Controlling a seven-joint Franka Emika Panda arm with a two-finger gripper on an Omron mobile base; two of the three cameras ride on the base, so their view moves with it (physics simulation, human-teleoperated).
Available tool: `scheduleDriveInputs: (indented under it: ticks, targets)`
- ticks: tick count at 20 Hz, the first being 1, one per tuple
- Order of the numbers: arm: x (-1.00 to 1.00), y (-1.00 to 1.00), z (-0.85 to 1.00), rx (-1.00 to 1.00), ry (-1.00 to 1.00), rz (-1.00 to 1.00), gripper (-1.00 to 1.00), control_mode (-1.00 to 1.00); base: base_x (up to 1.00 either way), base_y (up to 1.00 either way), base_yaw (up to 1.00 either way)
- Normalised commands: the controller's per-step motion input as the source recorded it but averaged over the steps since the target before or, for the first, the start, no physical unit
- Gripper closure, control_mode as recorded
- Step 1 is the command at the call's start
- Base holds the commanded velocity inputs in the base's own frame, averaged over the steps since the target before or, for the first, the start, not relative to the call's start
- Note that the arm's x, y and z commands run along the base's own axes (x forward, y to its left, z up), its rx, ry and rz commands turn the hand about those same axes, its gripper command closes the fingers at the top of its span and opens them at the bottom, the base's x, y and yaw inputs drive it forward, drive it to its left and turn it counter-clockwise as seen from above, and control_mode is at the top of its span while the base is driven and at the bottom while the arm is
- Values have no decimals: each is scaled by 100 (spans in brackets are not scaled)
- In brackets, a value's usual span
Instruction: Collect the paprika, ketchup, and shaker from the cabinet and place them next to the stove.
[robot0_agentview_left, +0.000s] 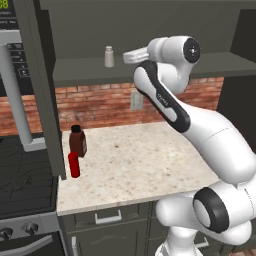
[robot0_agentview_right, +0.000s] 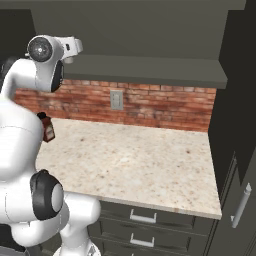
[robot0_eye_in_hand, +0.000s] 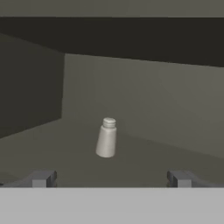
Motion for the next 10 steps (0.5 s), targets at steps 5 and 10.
scheduleDriveInputs:
  ticks: [5, 10]
  targets:
    - [13, -1, 0, 0, 2, 5, -100, -100, 0, 0, 0]
    - [19, 0, 0, 0, 5, 4, -100, -100, 0, 0, 0]
